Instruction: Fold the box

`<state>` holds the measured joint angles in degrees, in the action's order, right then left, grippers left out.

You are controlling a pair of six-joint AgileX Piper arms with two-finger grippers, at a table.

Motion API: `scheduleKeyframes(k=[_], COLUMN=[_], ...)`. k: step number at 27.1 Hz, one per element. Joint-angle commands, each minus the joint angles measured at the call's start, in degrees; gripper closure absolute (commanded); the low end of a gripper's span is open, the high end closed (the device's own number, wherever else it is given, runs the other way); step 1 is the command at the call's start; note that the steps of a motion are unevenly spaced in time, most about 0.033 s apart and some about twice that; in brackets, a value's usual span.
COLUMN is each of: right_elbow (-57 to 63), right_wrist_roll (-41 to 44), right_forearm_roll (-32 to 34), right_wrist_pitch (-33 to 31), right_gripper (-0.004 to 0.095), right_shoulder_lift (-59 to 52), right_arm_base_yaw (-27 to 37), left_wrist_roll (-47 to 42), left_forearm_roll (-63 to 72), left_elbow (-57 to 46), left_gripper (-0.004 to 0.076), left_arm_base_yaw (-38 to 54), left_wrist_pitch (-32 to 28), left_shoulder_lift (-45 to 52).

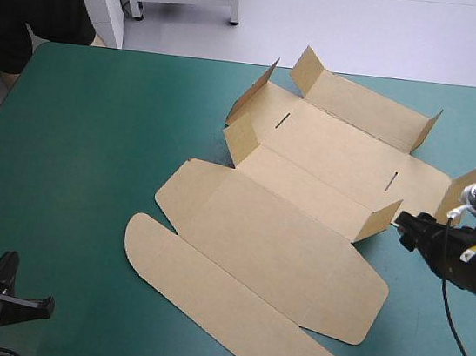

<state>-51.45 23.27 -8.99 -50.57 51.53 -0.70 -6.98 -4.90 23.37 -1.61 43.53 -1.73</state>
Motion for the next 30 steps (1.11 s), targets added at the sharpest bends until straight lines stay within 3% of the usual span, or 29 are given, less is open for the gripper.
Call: scheduleKeyframes(k=[1,12,23,25,26,27,28,29,30], right_elbow=[-4.4,-9.3,-12.2,-12.3,-12.3,-12.3,-12.5,-12.5,-12.5], right_wrist_roll=[2.5,3.9,4.6,3.1,1.5,0.9,-1.3,-3.1,-3.8], right_forearm_roll=[-0.8,-5.2,-7.9,-9.7,-11.4,-12.1,-13.4,-14.7,-15.7], right_wrist_pitch=[3.1,3.4,2.3,2.3,2.3,2.3,2.3,1.8,1.1], right_gripper=[0.0242,0.0242,0.0281,0.0380,0.0549,0.0650,0.0859,0.0922,0.0919], right_shoulder_lift=[7.1,24.5,32.9,33.5,33.9,33.9,33.9,33.9,34.0], right_arm_base_yaw=[-0.3,-0.1,3.8,3.9,3.9,3.9,3.9,3.9,3.9], left_wrist_roll=[-0.3,-0.3,-0.3,-0.3,-0.3,-0.3,-0.3,-0.3,-0.3], left_forearm_roll=[-0.2,-0.2,-0.2,-0.2,-0.2,-0.2,-0.2,-0.2,-0.2], left_elbow=[1.5,1.5,1.5,1.5,1.5,1.5,1.5,1.5,1.5], left_gripper=[0.0734,0.0734,0.0734,0.0734,0.0734,0.0734,0.0734,0.0734,0.0734], left_arm_base_yaw=[-0.4,-0.4,-0.4,-0.4,-0.4,-0.4,-0.4,-0.4,-0.4], left_wrist_pitch=[-4.2,-4.2,-4.2,-4.2,-4.2,-4.2,-4.2,-4.2,-4.2], left_shoulder_lift=[-0.9,-0.9,-0.9,-0.9,-0.9,-0.9,-0.9,-0.9,-0.9])
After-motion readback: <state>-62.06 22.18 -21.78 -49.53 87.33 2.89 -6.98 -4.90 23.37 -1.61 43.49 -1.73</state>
